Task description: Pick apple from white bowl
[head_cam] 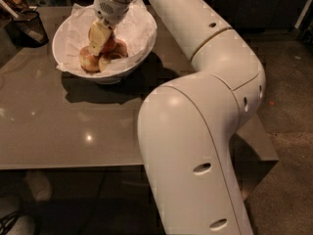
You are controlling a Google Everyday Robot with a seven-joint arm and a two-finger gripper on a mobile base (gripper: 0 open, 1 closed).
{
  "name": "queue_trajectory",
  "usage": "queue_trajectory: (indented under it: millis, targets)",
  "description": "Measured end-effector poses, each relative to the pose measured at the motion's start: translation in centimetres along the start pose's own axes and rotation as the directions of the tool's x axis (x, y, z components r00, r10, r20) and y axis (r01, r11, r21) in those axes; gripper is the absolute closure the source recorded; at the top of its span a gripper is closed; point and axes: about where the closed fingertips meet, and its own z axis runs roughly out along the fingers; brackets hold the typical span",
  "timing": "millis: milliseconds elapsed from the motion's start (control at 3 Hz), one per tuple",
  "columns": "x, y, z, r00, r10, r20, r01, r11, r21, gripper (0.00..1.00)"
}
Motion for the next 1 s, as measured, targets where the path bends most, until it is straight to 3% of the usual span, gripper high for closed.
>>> queue_trajectory:
  millis: [667,1000]
  targets:
    - [-0.2,-0.1,0.2,1.000,-0.002,0.005,0.001,1.0000,0.005,0.88]
    - [-1.5,0.4,-2.5,1.000,0.005,-0.004,-0.005,0.9984,0.056,1.00]
